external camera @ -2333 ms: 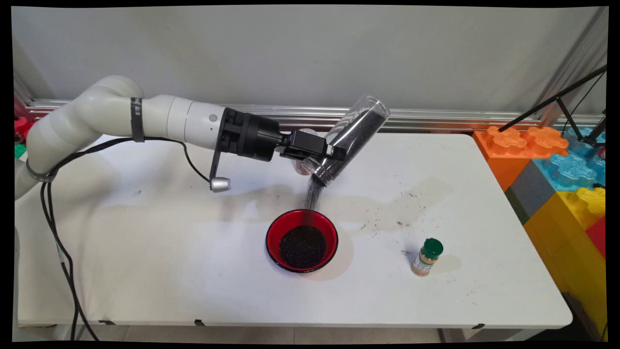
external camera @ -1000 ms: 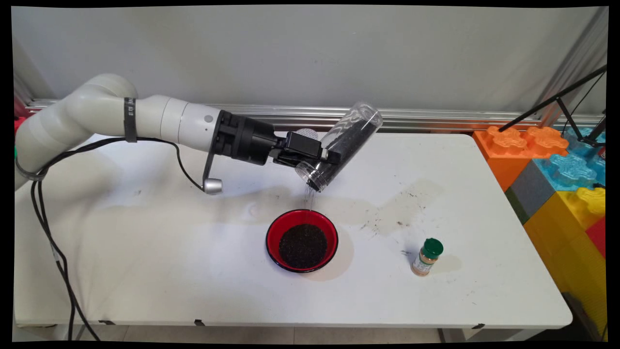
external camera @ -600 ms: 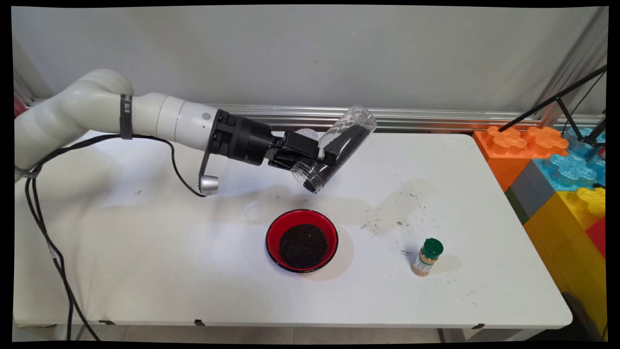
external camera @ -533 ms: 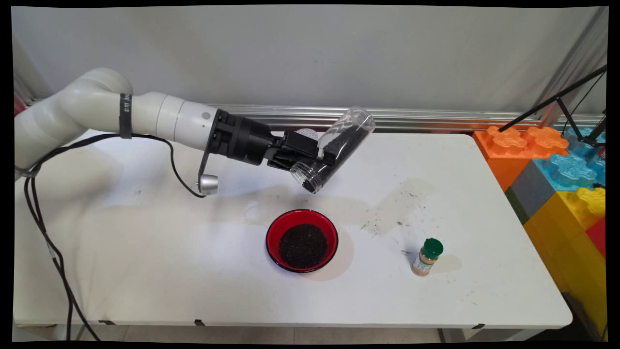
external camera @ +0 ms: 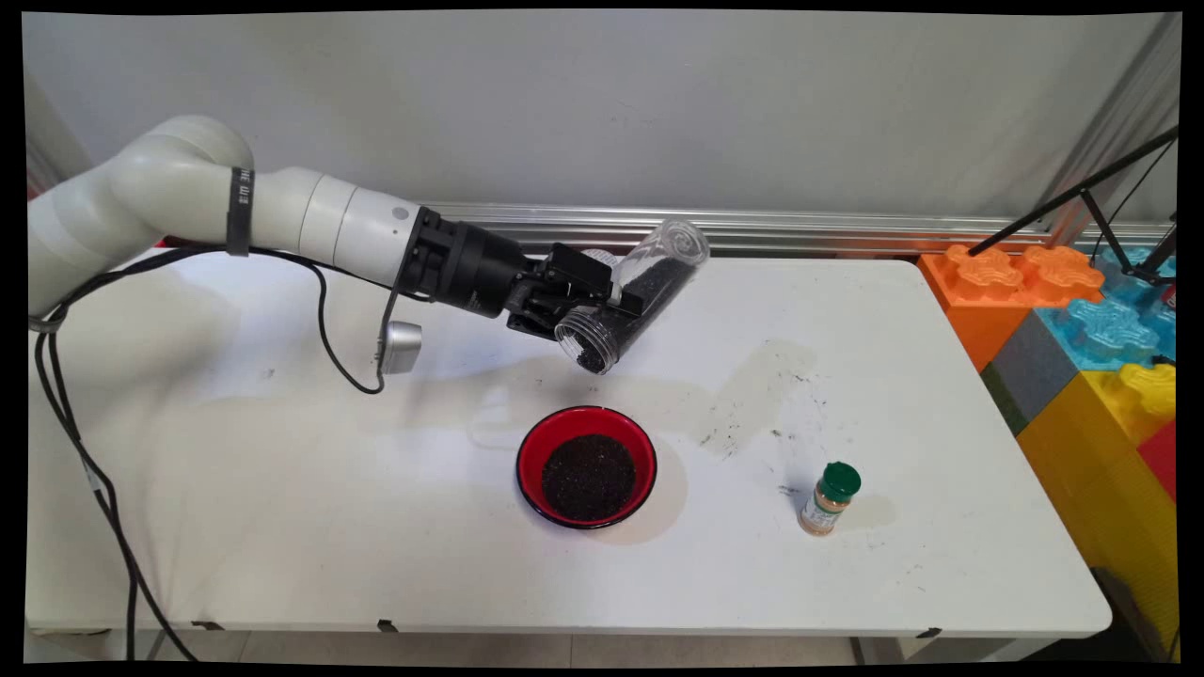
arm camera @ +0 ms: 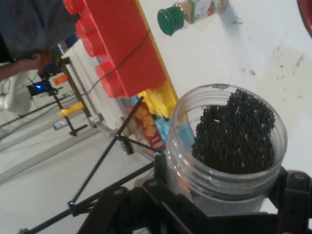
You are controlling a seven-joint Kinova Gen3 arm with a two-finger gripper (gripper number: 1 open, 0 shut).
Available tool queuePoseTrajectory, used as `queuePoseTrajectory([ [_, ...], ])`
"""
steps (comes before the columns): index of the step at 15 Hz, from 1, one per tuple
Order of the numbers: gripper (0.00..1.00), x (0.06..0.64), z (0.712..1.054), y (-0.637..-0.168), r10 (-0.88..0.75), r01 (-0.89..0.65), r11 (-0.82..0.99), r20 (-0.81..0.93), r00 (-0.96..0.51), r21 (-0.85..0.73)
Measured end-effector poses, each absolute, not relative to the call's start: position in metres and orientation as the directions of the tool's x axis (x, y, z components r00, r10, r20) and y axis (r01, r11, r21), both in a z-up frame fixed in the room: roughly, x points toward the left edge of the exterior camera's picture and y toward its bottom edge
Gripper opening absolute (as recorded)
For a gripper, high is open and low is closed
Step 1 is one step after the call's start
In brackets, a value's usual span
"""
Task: Pour the black seasoning powder in the red bowl
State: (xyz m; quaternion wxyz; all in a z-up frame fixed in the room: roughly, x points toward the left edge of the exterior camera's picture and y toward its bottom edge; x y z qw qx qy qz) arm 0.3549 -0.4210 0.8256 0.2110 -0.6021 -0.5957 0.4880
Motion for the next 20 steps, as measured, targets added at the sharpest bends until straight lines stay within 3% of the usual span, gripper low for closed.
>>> queuePoseTrajectory([
  [10, 0.00, 0.359, 0.834, -0.435, 0.945, 0.523, 0.068, -0.112, -0.306, -0.850],
  [20, 0.00, 0.366, 0.839, -0.452, 0.867, 0.458, 0.413, 0.186, -0.462, -0.787],
])
